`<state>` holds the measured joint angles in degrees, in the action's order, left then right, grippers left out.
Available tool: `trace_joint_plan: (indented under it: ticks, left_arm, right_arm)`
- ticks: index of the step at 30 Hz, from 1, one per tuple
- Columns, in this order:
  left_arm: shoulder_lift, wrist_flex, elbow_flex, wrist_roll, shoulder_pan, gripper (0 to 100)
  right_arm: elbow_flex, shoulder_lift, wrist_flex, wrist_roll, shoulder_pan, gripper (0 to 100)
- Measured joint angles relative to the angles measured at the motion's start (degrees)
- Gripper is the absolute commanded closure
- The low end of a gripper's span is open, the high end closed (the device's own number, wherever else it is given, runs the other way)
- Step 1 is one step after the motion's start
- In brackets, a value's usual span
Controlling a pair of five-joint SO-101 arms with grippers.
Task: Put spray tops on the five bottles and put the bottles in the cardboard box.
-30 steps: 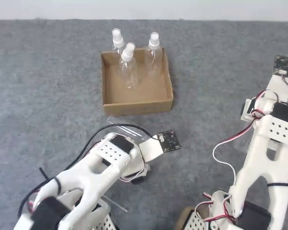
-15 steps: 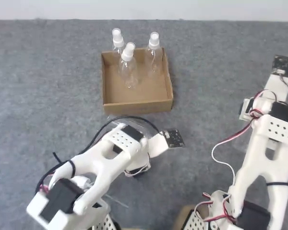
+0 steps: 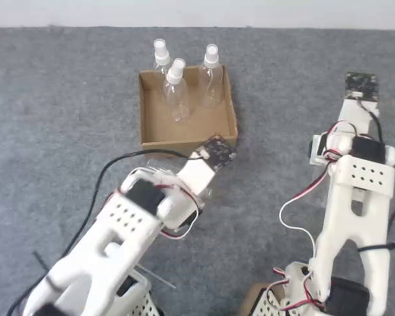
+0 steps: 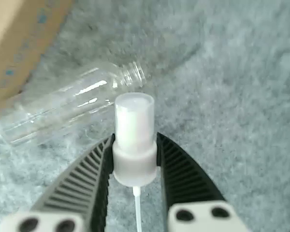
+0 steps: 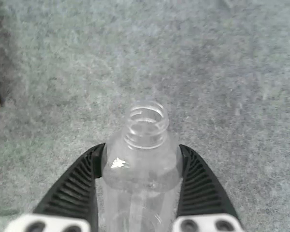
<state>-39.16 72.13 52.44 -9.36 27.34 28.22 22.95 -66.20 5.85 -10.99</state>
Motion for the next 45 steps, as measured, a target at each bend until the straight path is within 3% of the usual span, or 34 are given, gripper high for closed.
trace_joint_plan:
  ticks: [10,21,30,45]
  left_arm:
    - [-14.59,0.0,1.93,2.81,-0.26,99]
    - [-15.47,-3.34,1.93,5.8,-8.44,99]
    - [-16.62,-5.63,4.13,7.21,-9.41,99]
    - [-35.16,-5.71,10.81,8.7,-10.55,99]
  right_arm:
    - [0.0,0.0,-1.76,0.0,2.46,97.6]
    - [0.0,0.0,-4.4,0.0,7.56,97.6]
    - [0.0,0.0,-5.98,0.0,8.35,97.6]
    - [6.42,15.38,-6.68,0.0,12.92,97.6]
